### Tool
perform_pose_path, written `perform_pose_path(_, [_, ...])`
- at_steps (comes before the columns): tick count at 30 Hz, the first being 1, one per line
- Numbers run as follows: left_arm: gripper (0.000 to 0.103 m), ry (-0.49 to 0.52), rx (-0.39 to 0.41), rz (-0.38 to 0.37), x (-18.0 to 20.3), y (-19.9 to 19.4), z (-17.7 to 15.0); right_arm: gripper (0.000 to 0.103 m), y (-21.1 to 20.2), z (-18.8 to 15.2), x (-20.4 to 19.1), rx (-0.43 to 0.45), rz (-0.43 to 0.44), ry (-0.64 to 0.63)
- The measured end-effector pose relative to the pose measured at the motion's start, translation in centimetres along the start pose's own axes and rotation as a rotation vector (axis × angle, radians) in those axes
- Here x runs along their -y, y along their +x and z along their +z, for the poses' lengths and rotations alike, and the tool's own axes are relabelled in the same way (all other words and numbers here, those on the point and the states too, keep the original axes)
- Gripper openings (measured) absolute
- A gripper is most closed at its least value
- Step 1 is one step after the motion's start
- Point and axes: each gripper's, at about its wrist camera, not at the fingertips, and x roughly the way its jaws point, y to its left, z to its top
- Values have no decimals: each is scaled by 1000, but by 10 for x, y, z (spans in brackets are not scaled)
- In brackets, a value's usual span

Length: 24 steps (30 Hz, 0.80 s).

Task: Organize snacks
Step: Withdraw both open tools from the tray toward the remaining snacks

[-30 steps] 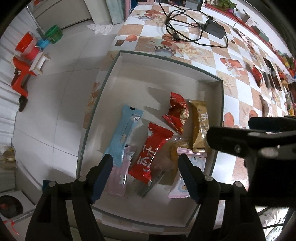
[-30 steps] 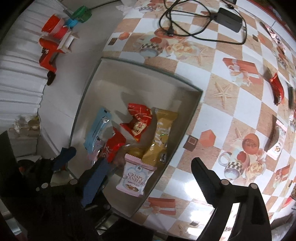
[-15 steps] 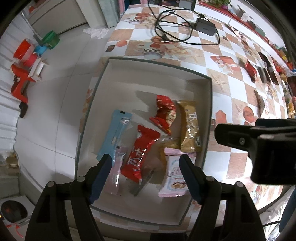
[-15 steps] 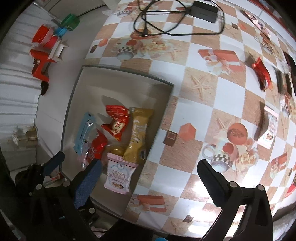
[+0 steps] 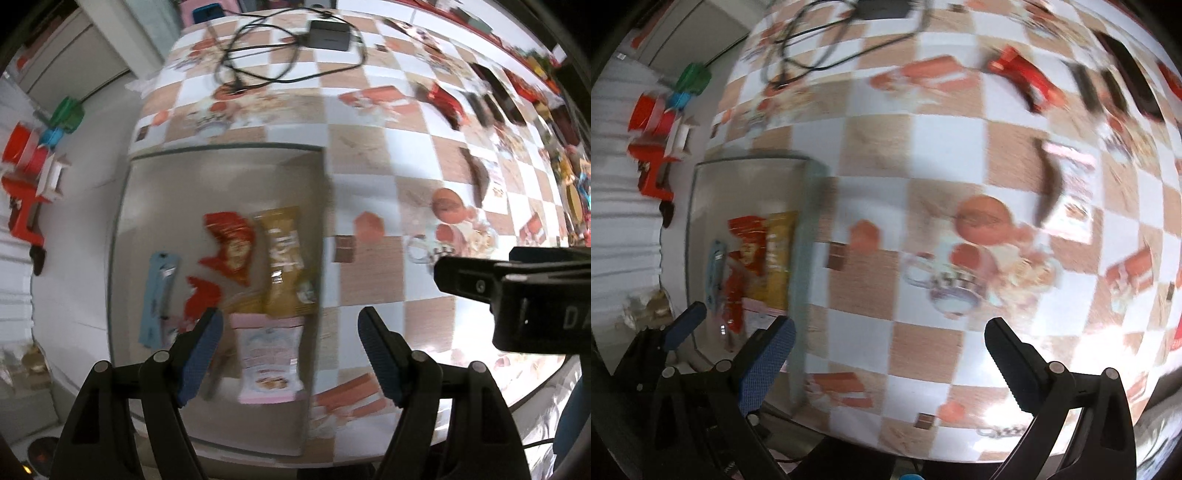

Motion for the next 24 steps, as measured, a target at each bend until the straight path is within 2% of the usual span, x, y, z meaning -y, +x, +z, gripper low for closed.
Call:
perform_pose_path(9, [79,113,-33,-44,66,9,24,103,12,-24,104,-51,-52,214])
perform_pose_path(15, [79,151,-71,-92,108,23,55,103,25,-51,164,-96,-87,310])
perform_pose_path(19, [79,149,-95,-107,129,34,79,103,35,-67,187,-119,-115,320])
perform_pose_path(24, [79,62,-106,-148,142,43,127,103,49,-83,204,-150,-114,324])
